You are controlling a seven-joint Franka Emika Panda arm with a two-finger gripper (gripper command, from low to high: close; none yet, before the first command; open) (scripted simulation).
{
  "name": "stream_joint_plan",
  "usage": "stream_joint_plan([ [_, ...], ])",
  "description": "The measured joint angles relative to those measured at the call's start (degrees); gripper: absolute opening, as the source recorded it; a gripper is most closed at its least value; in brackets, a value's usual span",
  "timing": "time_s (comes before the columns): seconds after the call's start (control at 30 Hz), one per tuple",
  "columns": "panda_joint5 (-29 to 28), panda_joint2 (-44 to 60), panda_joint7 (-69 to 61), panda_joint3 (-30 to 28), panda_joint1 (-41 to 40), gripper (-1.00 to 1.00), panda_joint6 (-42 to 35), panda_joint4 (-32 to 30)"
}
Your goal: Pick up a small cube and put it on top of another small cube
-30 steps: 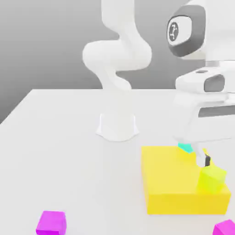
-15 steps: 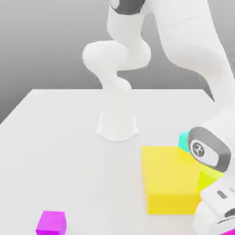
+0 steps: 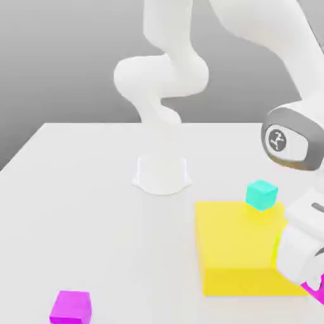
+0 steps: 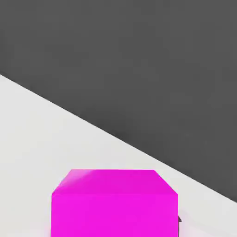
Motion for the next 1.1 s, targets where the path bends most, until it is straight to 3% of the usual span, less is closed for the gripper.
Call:
stream_joint_plan([
  [0.23, 6.8, -15.0, -20.0, 3.2, 3.3, -1.00, -2.8, -11.6],
  [0.67, 19.4, -42.4, -57.6, -2.4, 19.1, -1.00, -9.0, -32.9],
  [0.73, 20.8, -42.7, -59.8, -2.2, 21.5, -1.00, -8.2, -35.9],
  [0.9, 21.0, -34.0, -60.0, -1.1, 21.8, -1.00, 3.1, -38.9],
  [0.93, 20.9, -32.7, -59.9, -0.9, 21.7, 1.00, 4.6, -39.3],
  [1.1, 20.9, -32.7, -59.9, -0.9, 21.7, 1.00, 4.6, -39.3],
])
